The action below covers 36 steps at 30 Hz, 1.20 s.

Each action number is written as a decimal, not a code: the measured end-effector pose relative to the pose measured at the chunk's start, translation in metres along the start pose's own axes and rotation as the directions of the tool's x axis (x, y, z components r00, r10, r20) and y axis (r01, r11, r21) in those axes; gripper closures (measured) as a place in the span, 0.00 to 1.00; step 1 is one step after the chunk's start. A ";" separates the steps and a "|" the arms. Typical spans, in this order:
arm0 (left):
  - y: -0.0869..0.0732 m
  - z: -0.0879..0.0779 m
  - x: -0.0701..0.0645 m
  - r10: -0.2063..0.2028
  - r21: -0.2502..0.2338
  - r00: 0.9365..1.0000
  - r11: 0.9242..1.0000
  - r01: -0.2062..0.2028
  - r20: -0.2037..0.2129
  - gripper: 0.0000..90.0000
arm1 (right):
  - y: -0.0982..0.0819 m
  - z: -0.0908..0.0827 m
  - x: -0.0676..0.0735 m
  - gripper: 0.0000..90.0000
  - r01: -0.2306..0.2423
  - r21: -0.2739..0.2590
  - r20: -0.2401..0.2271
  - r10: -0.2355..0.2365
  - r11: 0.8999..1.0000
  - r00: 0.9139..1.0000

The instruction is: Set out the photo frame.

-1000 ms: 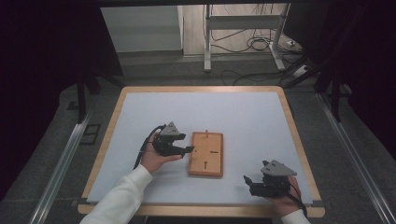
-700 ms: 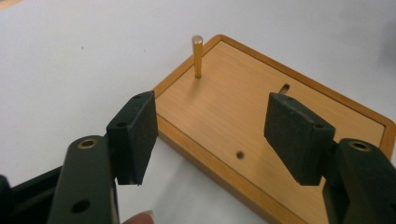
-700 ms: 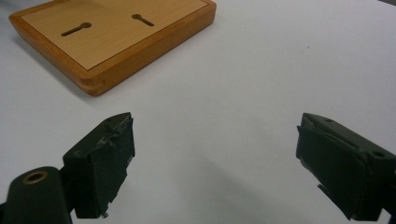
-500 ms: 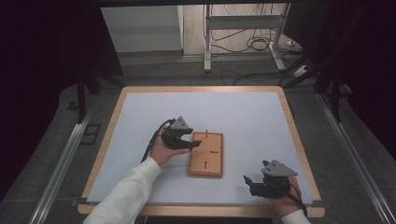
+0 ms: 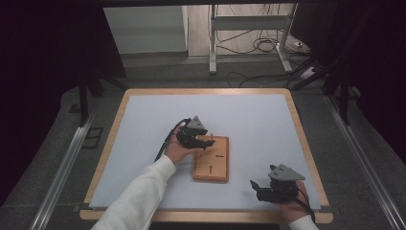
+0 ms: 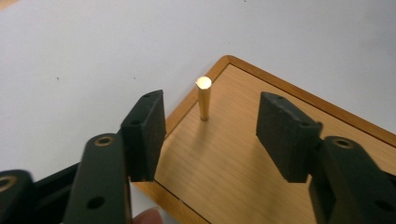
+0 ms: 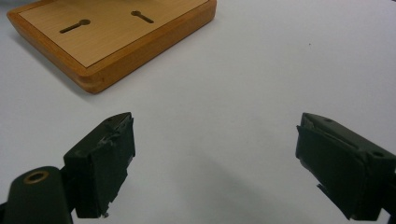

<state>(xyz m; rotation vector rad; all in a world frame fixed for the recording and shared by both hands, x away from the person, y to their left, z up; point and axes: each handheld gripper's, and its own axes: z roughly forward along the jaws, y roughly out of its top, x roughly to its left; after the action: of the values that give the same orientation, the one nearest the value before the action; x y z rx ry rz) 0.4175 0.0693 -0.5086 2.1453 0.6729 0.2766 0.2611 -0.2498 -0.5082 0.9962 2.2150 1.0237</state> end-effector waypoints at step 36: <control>0.000 0.013 0.006 0.001 0.011 1.000 1.000 -0.002 0.029 0.94 | 0.000 0.001 -0.001 0.13 -0.001 0.007 0.005 0.001 1.000 1.000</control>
<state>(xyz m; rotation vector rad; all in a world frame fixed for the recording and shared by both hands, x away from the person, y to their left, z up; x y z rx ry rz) 0.4280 0.0638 -0.5171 2.1564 0.6576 0.2423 0.2618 -0.2500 -0.5089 1.0019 2.2161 1.0132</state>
